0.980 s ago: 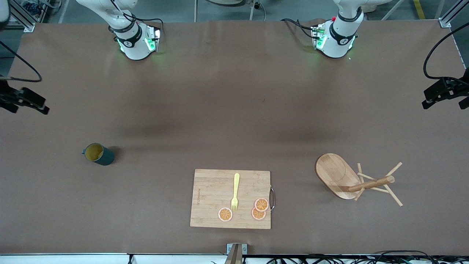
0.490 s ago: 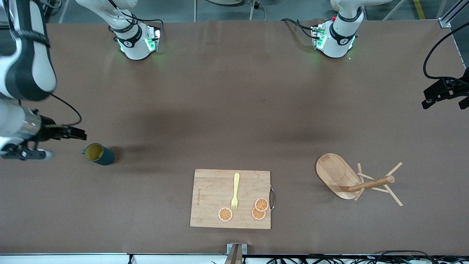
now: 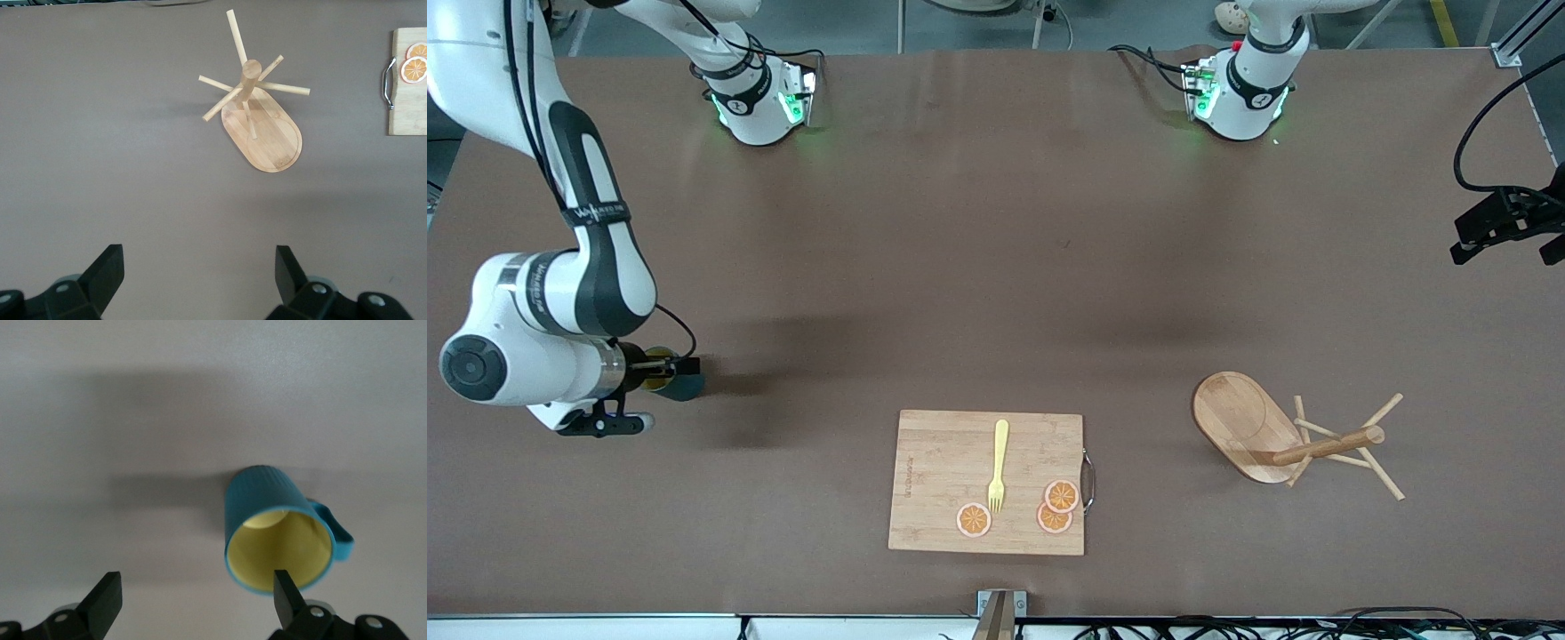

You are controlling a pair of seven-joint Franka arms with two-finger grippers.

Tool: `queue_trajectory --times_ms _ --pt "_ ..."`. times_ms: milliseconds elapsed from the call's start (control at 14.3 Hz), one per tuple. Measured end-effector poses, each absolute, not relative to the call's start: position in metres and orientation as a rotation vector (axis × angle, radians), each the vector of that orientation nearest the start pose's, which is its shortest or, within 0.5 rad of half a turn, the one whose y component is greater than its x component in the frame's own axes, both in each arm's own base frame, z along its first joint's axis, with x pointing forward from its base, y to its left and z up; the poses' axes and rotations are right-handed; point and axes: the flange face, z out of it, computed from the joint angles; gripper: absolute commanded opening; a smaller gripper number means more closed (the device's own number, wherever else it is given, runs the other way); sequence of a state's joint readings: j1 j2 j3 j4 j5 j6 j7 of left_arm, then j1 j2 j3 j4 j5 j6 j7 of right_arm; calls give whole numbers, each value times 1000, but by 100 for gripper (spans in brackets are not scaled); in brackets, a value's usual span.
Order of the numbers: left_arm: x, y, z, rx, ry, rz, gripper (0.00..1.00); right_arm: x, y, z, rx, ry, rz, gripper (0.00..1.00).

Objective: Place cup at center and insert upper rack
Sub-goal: 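Reach the right gripper to the teal mug and grasp it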

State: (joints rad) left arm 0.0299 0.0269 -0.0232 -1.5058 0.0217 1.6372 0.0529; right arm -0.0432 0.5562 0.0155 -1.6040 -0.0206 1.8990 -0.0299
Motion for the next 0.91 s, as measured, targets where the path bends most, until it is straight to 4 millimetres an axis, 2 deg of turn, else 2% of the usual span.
queue_trajectory --times_ms 140,210,280,350,420,910 --pt "570 6 647 -3112 72 -162 100 661 -25 261 -3114 -7 421 98" --pt "570 6 647 -3112 73 -162 100 660 -27 250 -3113 -2 427 82" --pt "570 6 647 -3112 73 -162 100 659 -29 241 -3110 3 439 54" --pt "570 6 647 -3112 73 -162 100 658 -31 236 -3108 6 451 20" --pt "570 6 647 -3112 73 -162 100 657 -31 232 -3106 7 461 0" --pt "570 6 647 -3112 74 -162 100 657 -28 233 -3086 21 471 0"
